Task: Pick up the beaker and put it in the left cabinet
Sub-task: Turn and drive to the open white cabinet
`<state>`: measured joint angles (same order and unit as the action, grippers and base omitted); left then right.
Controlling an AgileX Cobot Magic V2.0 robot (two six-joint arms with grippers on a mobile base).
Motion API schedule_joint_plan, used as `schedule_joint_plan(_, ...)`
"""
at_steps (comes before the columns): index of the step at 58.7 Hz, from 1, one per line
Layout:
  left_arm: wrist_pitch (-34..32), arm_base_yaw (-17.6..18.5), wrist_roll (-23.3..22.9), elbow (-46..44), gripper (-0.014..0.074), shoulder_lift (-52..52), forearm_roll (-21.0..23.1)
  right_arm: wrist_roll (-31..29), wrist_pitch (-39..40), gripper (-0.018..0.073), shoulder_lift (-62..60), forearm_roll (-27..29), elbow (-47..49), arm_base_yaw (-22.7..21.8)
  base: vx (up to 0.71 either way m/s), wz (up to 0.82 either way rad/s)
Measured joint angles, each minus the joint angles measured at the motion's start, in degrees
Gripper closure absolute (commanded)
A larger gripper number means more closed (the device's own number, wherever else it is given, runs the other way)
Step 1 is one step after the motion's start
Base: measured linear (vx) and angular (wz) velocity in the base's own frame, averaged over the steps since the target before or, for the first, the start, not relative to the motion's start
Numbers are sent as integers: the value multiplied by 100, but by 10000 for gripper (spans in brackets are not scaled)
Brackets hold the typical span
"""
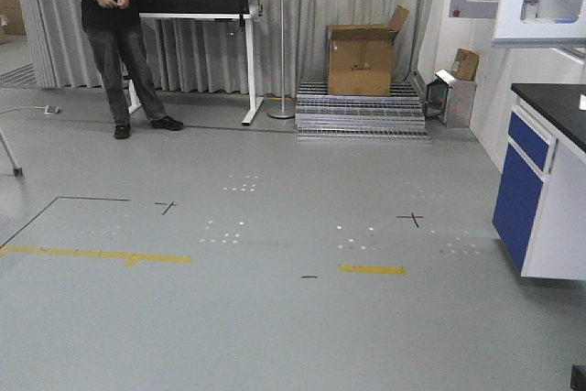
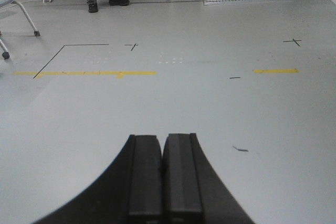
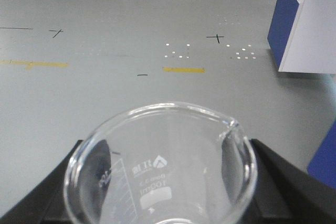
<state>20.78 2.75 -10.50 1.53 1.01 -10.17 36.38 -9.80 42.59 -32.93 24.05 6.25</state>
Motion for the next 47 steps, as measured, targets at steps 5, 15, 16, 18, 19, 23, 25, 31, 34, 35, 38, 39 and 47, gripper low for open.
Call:
schedule_joint_plan(5,0,0,0,0,593,0,0,0,0,560,0,0,0,0,61,0)
schedule_joint_plan(15,0,0,0,0,593,0,0,0,0,560,0,0,0,0,62,0)
schedule_joint_plan(16,0,0,0,0,593,0,0,0,0,560,0,0,0,0,62,-1)
schedule_joint_plan(18,0,0,0,0,593,0,0,0,0,560,0,0,0,0,61,-1)
schedule_joint_plan(19,0,0,0,0,593,0,0,0,0,560,0,0,0,0,61,-2)
schedule_joint_plan(23,0,0,0,0,593,0,0,0,0,560,0,0,0,0,62,-3)
schedule_joint_plan(25,0,0,0,0,593,0,0,0,0,560,0,0,0,0,62,-4)
schedule_joint_plan(31,0,0,0,0,593,0,0,0,0,560,0,0,0,0,63,-3)
schedule_joint_plan(34,0,0,0,0,593,0,0,0,0,560,0,0,0,0,63,0)
schedule_joint_plan(35,0,0,0,0,593,0,0,0,0,560,0,0,0,0,63,2)
schedule_joint_plan(38,0,0,0,0,593,0,0,0,-6,560,0,0,0,0,63,3)
schedule_joint_plan(39,0,0,0,0,593,0,0,0,-6,560,0,0,0,0,63,4)
schedule_joint_plan(47,0,0,0,0,593,0,0,0,-16,560,0,0,0,0,64,7)
